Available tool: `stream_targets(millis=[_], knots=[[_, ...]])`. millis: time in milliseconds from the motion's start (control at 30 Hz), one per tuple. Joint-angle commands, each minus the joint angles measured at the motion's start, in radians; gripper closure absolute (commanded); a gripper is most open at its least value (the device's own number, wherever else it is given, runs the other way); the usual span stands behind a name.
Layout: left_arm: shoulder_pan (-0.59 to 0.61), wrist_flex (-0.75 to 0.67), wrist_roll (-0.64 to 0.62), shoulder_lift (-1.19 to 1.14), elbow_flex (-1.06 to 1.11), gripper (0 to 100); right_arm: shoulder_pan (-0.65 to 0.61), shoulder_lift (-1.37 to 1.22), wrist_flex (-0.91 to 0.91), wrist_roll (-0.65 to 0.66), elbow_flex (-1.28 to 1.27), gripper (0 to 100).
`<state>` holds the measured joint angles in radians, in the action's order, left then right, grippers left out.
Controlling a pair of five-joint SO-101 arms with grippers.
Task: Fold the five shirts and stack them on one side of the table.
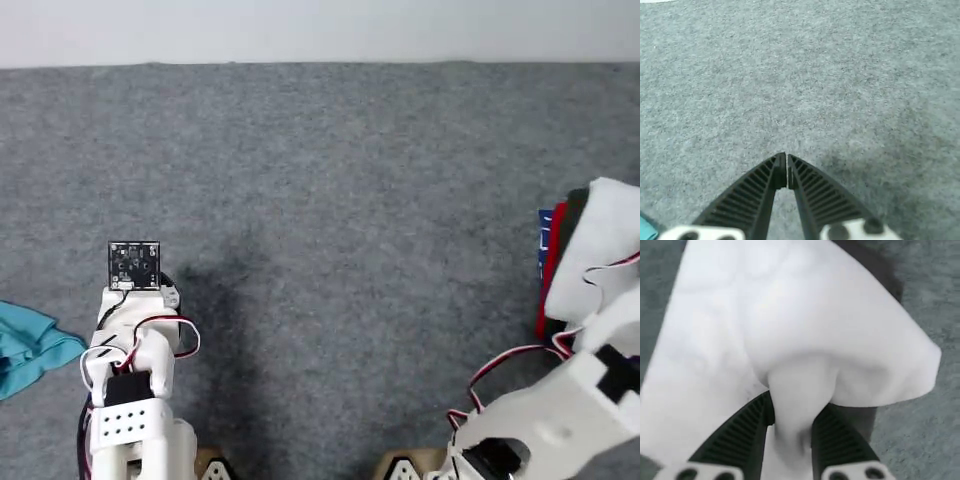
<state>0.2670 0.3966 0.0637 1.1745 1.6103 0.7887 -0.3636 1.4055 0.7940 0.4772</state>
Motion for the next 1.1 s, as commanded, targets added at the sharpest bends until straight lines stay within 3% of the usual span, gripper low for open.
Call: stream_targets(millis=[0, 200, 467, 633, 833, 933, 1067], knots=[[-0.006, -0.021, 0.011, 0.009, -0.005, 98, 0.024, -0.016, -0.091, 0.051, 0.008, 97.2], [-0.006, -0.021, 0.011, 0.009, -0.005, 98, 0.024, -0.036, -0.104, 0.092, 0.008, 74.1], [-0.008, -0.021, 0.011, 0.008, -0.005, 98, -0.022, 0.097, -0.038, 0.0, 0.011, 72.7], [-0.008, -0.021, 0.011, 0.008, -0.005, 98, -0.093, 0.2, 0.183, -0.029, 0.009, 74.5], [-0.008, -0.021, 0.011, 0.009, -0.005, 98, -0.174, 0.136, 0.303, -0.029, -0.021, 99.6], [-0.008, -0.021, 0.011, 0.009, -0.005, 98, -0.173, 0.074, 0.295, -0.051, -0.066, 94.7], [-0.006, -0.021, 0.011, 0.011, -0.005, 98, -0.177, -0.002, 0.291, -0.155, -0.078, 98.3]])
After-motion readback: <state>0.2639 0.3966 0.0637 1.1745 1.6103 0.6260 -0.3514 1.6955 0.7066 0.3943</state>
